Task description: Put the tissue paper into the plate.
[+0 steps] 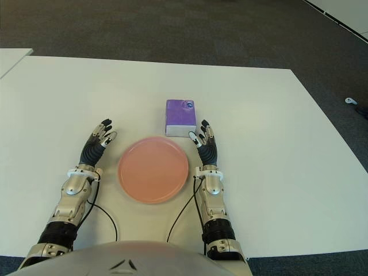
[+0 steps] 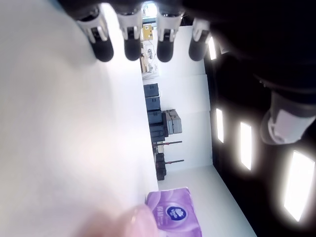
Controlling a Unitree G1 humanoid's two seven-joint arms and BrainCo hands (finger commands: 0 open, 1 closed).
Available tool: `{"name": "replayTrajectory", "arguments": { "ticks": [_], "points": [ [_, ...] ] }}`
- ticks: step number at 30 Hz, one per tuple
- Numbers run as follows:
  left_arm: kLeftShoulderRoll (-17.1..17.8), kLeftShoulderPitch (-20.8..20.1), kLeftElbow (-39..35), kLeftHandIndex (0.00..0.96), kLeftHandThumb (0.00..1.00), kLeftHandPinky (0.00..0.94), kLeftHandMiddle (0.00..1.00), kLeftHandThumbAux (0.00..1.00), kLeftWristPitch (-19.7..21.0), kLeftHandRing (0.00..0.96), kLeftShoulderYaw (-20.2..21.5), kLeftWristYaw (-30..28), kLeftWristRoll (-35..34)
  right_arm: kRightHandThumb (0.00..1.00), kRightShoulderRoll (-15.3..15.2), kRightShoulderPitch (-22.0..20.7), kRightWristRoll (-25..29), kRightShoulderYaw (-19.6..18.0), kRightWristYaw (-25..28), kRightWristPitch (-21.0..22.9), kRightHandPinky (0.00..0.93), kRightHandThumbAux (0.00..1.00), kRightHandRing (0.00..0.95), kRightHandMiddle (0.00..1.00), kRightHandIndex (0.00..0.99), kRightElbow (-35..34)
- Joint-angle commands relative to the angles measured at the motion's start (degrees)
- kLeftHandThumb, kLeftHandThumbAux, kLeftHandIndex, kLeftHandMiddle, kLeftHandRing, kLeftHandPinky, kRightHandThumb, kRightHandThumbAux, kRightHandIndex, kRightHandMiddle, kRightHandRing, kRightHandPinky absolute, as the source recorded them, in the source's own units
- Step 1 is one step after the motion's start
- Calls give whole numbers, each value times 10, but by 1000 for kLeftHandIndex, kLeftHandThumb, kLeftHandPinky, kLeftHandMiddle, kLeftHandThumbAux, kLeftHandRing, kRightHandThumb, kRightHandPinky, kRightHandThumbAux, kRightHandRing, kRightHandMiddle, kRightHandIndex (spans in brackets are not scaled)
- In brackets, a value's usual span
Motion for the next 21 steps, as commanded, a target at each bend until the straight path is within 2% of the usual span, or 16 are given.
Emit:
{"name": "replayTrajectory", "arguments": {
  "ticks": [1, 10, 12, 15, 21],
  "points": [
    [-2, 30, 20, 0, 247, 0, 0, 449, 35, 0, -4, 0, 5, 553, 6, 54, -5, 4, -3, 53, 30, 468, 0, 19, 0, 34],
    [-4, 33, 15, 0, 246, 0, 0, 448, 37, 0, -5, 2, 6, 548, 6, 60, -8, 5, -11, 75, 18, 466, 0, 12, 0, 16],
    [-4, 32, 14, 0, 245, 0, 0, 443, 38, 0, -5, 2, 7, 549, 7, 57, -14, 4, -23, 92, 19, 467, 0, 7, 0, 15],
    [-6, 33, 13, 0, 244, 0, 0, 441, 37, 0, -7, 4, 10, 539, 12, 55, -38, 1, -65, 142, 12, 466, 0, 2, 0, 4],
    [-8, 32, 14, 0, 242, 0, 0, 450, 35, 0, -7, 6, 11, 513, 4, 34, -54, -17, -106, 176, 9, 468, 0, 0, 0, 13]
  ]
}}
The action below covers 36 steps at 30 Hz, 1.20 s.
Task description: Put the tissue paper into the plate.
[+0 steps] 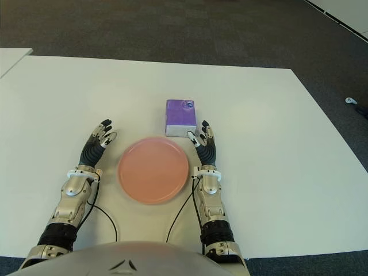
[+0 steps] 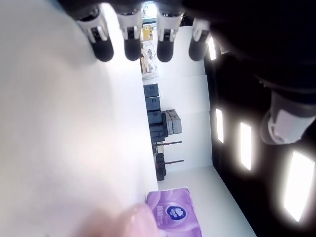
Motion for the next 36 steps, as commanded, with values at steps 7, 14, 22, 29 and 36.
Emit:
{"name": "replayTrajectory", "arguments": {
  "ticks": [7, 14, 22, 29, 36],
  "points": [
    [-6, 22, 35, 0, 235, 0, 0, 462, 31, 0, -8, 5, 11, 478, -56, -61, -5, -107, -115, 149, 4, 477, 0, 0, 0, 10],
    [-5, 20, 42, 0, 221, 0, 0, 469, 24, 0, -7, 7, 14, 471, -75, -154, -52, -147, -242, 117, 9, 497, 0, 0, 0, -54],
    [-8, 22, 41, 0, 228, 0, 0, 477, 21, 0, -4, 4, 6, 479, -90, -250, -73, -113, -253, 93, 34, 511, 0, 0, 0, -54],
    [-8, 28, 37, 0, 229, 0, 0, 468, 15, 0, -4, 5, 8, 519, -125, -296, -99, -68, -199, 60, 31, 532, 0, 0, 0, -51],
    [-8, 37, 30, 0, 227, 0, 0, 459, 15, 0, -4, 8, 10, 478, -139, -312, -122, -31, -128, 104, 28, 538, 0, 0, 1, -107]
  ]
}}
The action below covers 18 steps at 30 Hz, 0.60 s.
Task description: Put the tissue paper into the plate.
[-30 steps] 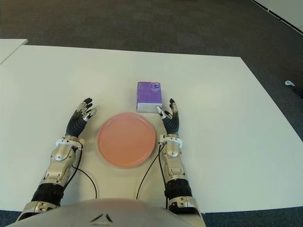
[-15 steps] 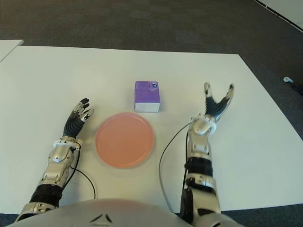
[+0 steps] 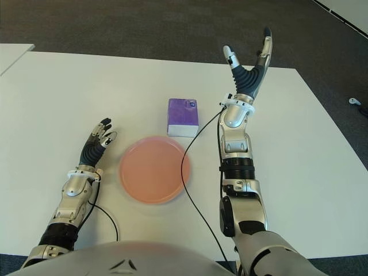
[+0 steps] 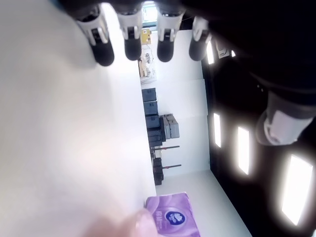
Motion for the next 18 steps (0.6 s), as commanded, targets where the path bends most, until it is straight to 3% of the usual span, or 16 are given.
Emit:
{"name": "replayTrajectory", "arguments": {
  "ticks": [1, 6, 12, 15, 18],
  "points": [
    [-3, 33, 24, 0, 227, 0, 0, 458, 33, 0, -5, 0, 5, 473, -15, -6, -22, 25, 48, 39, 27, 538, 0, 0, 0, -29],
    [-3, 34, 23, 0, 228, 0, 0, 458, 34, 0, -4, -2, 2, 444, -24, -13, -36, 48, 93, 59, 19, 511, 0, 0, 0, -29],
    [-4, 35, 24, 0, 231, 0, 0, 459, 33, 0, -3, -3, 2, 445, -49, -19, -34, 77, 188, 101, 6, 489, 0, 0, 0, -49],
    [-4, 34, 24, 0, 231, 0, 0, 458, 32, 0, -4, 0, 4, 478, -70, -26, -25, 94, 262, 127, 1, 493, 0, 0, 0, -67],
    [-7, 34, 24, 0, 234, 1, 0, 462, 35, 0, -3, 4, 4, 505, -95, -65, -53, 143, 327, 103, 0, 467, 0, 0, 0, 18]
  ]
}}
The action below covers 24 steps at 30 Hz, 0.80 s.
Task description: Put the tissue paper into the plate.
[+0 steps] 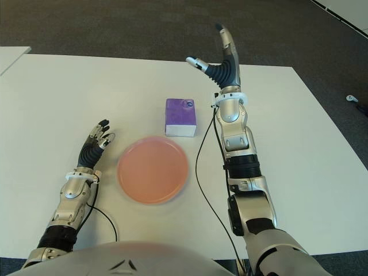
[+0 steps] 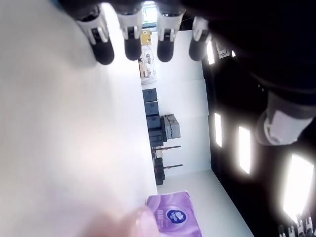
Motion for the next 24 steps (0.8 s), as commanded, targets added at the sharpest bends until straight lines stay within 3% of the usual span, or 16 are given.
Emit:
{"name": "replayTrajectory", "arguments": {
  "ticks": [1, 2, 5, 8, 11, 18, 24],
  "points": [
    [-7, 26, 26, 0, 236, 0, 0, 464, 38, 0, -5, 4, 5, 496, -40, -49, -25, 59, 98, -11, 0, 444, 0, 0, 0, 80],
    [-7, 26, 26, 0, 236, 0, 0, 464, 38, 0, -5, 5, 5, 493, -45, -51, -26, 63, 107, -14, 0, 436, 0, 0, 0, 84],
    [-8, 26, 25, 0, 237, 0, 0, 467, 43, 0, -5, 6, 6, 462, -74, -65, -32, 99, 167, -78, 0, 379, 0, 0, 0, 144],
    [-9, 27, 23, 0, 237, 0, 0, 470, 45, 0, -4, 6, 6, 450, -105, -67, -12, 115, 245, -120, 0, 308, 0, 0, 0, 138],
    [-10, 27, 24, 0, 237, 0, 0, 473, 45, 0, -3, 6, 5, 458, -125, -62, -18, 126, 273, -158, 0, 264, 0, 0, 0, 136],
    [-13, 25, 28, 0, 241, 0, 0, 480, 43, 0, -2, 8, 5, 469, -159, -78, -94, 168, 271, -217, 0, 198, 0, 0, 0, 174],
    [-13, 21, 36, 0, 248, 0, 0, 485, 42, 0, -1, 11, 4, 462, -159, -120, -158, 206, 247, -245, 0, 174, 0, 0, 0, 259]
  ]
}}
